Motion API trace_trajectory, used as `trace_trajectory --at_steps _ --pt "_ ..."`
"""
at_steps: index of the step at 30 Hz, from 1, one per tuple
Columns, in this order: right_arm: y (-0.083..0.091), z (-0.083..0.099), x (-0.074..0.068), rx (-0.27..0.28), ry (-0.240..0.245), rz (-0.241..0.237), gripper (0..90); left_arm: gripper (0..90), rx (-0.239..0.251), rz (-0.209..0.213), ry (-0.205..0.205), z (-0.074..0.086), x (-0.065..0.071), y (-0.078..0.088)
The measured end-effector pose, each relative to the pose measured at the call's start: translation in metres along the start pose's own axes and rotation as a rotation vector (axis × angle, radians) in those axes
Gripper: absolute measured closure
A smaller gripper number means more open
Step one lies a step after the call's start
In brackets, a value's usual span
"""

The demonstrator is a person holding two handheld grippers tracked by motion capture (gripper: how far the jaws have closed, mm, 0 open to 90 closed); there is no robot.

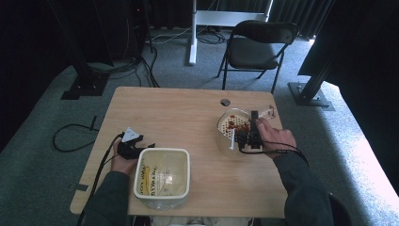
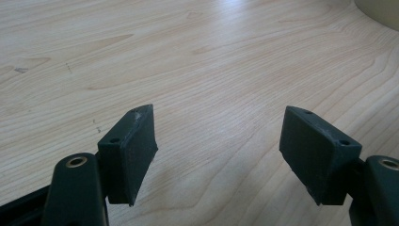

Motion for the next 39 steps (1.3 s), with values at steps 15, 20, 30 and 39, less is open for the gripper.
trace_trajectory --at_steps 15,20,30,39 --pt "0.006 0.040 0.013 0.039 -0.500 -0.125 40.3 28.1 -0.002 -0.001 -0.001 0.000 0.000 -0.001" --pt "0.010 0.052 0.014 0.070 -0.671 -0.172 40.2 28.1 -0.002 -0.002 -0.001 0.000 0.001 -0.001" --pt "0.017 0.080 0.018 0.161 -1.051 -0.337 40.2 28.1 -0.002 0.000 -0.002 0.000 0.001 -0.001" --pt "0.020 0.099 0.025 0.289 -1.280 -0.505 40.2 28.1 -0.002 0.000 -0.002 0.000 0.001 -0.001"
Point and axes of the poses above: each handheld gripper's, and its own axes: y roughly backward along the jaws, z roughly out of its underside, x roughly to its right, the point moved 1 cm from there along -y, roughly forward along the jaws, and after that the axes turned 8 degrees about -y, right-handed, at the moved point
